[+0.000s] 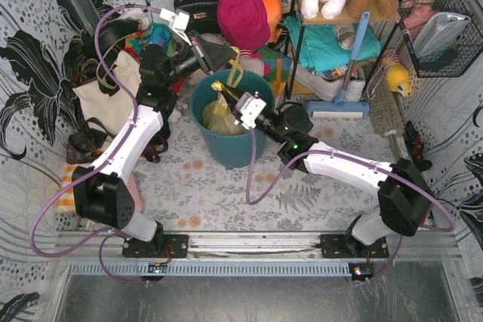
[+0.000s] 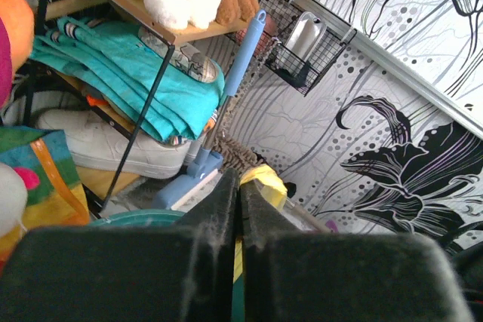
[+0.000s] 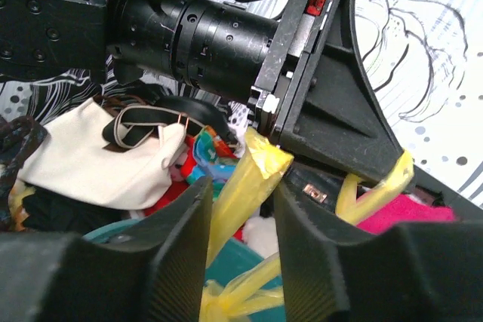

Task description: Tie the trash bag

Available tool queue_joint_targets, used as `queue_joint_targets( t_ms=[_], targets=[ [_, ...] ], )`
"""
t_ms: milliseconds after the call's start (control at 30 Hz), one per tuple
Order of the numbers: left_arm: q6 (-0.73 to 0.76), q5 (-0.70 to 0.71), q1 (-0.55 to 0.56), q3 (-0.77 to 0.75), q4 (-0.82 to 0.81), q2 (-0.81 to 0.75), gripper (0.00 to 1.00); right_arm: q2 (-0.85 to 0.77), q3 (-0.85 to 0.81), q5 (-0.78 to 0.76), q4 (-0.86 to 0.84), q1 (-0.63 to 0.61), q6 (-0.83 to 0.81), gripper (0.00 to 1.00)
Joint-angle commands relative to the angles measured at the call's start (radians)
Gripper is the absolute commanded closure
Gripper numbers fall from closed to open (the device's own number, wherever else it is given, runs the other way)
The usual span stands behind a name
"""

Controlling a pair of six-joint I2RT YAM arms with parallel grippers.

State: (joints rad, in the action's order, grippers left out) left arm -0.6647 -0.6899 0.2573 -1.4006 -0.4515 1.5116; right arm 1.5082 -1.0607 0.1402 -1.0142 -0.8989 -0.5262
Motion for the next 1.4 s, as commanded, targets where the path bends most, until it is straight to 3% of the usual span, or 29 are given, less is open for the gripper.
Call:
queue_joint_targets(
  t_ms=[0, 133, 433, 600, 733, 900, 1000, 1100, 1267, 1367],
  targets=[
    [0.041, 0.035, 0.000, -0.099, -0.001, -0.019, 0.57, -0.054, -0.058, 0.001, -0.073, -0.001, 0.056, 0.53],
    [0.139, 0.118, -0.001, -0.160, 0.094, -0.043, 0.38, -0.123, -0.075, -0.013, -0.017, 0.000, 0.049, 0.35],
    [0.355, 0.456, -0.018, -0.086, 0.231, -0.207, 0.23, -0.330, -0.033, -0.178, 0.186, 0.006, -0.053, 0.03],
    [0.434, 0.462, -0.022, -0.033, 0.315, -0.253, 0.00, -0.415, 0.036, -0.312, 0.282, 0.032, -0.106, 0.01],
    [0.448, 0.430, -0.022, 0.057, 0.320, -0.295, 0.02, -0.466, 0.123, -0.442, 0.326, 0.092, -0.095, 0.01],
    [0.518, 0.206, -0.022, 0.082, 0.408, -0.302, 0.02, -0.555, 0.267, -0.502, 0.361, 0.161, -0.008, 0.01],
    [0.537, 0.220, -0.022, 0.069, 0.487, -0.301, 0.02, -0.587, 0.320, -0.529, 0.392, 0.182, 0.024, 0.01],
    [0.557, 0.400, -0.021, 0.072, 0.560, -0.311, 0.02, -0.602, 0.357, -0.584, 0.401, 0.210, 0.055, 0.01],
    [0.465, 0.967, -0.022, 0.256, 0.441, -0.420, 0.02, -0.606, 0.414, -0.692, 0.459, 0.323, 0.175, 0.01],
    [0.471, 1.159, -0.021, 0.369, 0.364, -0.445, 0.02, -0.596, 0.452, -0.649, 0.512, 0.447, 0.271, 0.01]
  ],
)
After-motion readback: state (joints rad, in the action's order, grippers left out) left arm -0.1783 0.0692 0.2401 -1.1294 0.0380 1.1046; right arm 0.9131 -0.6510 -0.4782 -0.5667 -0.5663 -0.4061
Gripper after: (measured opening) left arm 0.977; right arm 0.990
